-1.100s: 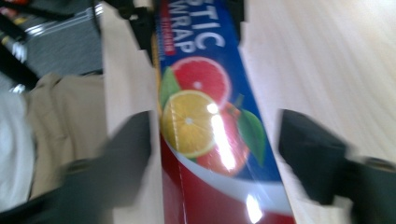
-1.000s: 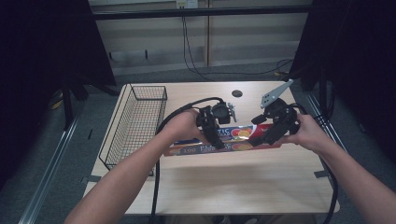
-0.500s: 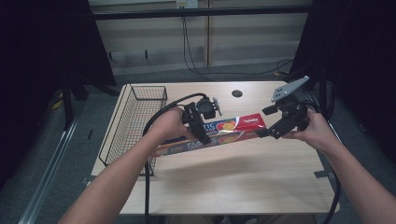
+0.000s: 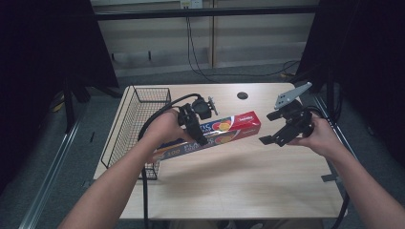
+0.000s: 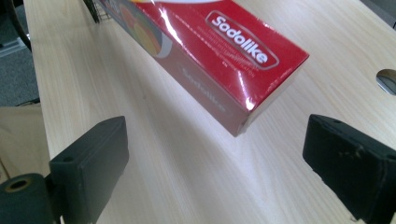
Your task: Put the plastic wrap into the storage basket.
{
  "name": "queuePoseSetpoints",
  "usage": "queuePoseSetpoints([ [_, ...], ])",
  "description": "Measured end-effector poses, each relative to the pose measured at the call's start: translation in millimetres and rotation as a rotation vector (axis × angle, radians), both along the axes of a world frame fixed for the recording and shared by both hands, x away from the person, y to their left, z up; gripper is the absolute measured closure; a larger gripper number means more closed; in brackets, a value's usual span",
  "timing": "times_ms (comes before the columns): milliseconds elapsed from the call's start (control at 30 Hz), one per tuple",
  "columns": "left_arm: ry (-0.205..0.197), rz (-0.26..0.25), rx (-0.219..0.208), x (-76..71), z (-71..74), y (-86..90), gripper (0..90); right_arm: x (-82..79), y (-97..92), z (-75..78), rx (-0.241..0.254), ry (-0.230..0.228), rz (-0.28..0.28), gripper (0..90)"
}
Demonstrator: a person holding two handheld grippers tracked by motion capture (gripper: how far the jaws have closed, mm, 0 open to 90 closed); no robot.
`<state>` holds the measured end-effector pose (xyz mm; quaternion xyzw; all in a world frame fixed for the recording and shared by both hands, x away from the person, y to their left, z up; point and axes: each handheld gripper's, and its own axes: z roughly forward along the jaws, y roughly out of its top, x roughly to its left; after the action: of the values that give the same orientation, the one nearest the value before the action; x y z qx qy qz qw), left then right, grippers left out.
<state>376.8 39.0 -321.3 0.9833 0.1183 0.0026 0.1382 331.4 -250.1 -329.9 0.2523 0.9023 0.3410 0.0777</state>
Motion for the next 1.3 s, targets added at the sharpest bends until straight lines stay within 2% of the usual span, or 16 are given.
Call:
queuePoseSetpoints([
  [33,0.022,-0.001,0.002,-0.3,1.2,2.2,44.0,0.3,0.9,-3.8,-0.015,0.007,-0.003,7.2],
  [300,0.015,0.042,0.022,2.9,3.1,14.5,43.9,-0.6,2.4,-11.3,-0.042,0.015,0.0,7.2],
  [333,0.008,0.061,0.018,2.8,3.2,16.7,43.9,-0.9,2.6,-12.3,-0.04,0.022,-0.004,7.2],
  [500,0.019,0.101,0.017,5.8,6.1,26.1,43.9,0.2,5.0,-16.2,-0.058,0.031,-0.005,7.1],
  [567,0.011,0.095,0.03,7.1,8.0,29.9,43.9,0.3,6.9,-17.3,-0.077,0.037,-0.007,7.0],
  [600,0.011,0.127,0.012,6.9,8.6,34.3,43.9,0.9,8.0,-18.8,-0.077,0.037,-0.003,6.9],
  [633,0.025,0.121,0.016,8.5,10.2,37.1,43.9,0.4,8.5,-18.8,-0.082,0.047,-0.007,6.9],
  [667,0.011,0.13,0.019,7.9,10.3,39.3,43.9,1.1,8.8,-19.2,-0.086,0.04,-0.002,6.9],
  [700,0.024,0.139,0.02,8.4,11.3,41.7,43.9,1.3,9.5,-19.8,-0.085,0.036,0.0,6.9],
  [733,0.014,0.141,0.029,9.0,11.4,44.2,44.0,0.2,10.6,-19.9,-0.084,0.046,-0.007,6.9],
  [900,0.007,0.186,0.019,9.8,13.3,53.8,43.9,-0.2,14.1,-21.8,-0.099,0.043,0.01,6.9],
  [933,0.019,0.207,0.01,9.8,13.6,56.2,44.0,-0.1,15.0,-22.4,-0.096,0.042,0.01,6.9],
  [967,0.014,0.2,0.015,11.0,14.3,58.3,43.9,-0.8,16.1,-22.4,-0.095,0.051,0.005,6.9],
  [1000,0.018,0.228,0.006,12.1,14.1,63.8,43.9,-0.5,16.4,-22.5,-0.097,0.049,0.01,6.9],
  [1067,0.015,0.218,0.022,13.4,14.8,66.6,43.9,-0.5,16.5,-22.5,-0.097,0.048,0.009,6.9],
  [1300,0.018,0.305,0.023,18.9,15.4,87.2,43.9,-1.4,16.9,-22.6,-0.108,0.048,0.003,6.9],
])
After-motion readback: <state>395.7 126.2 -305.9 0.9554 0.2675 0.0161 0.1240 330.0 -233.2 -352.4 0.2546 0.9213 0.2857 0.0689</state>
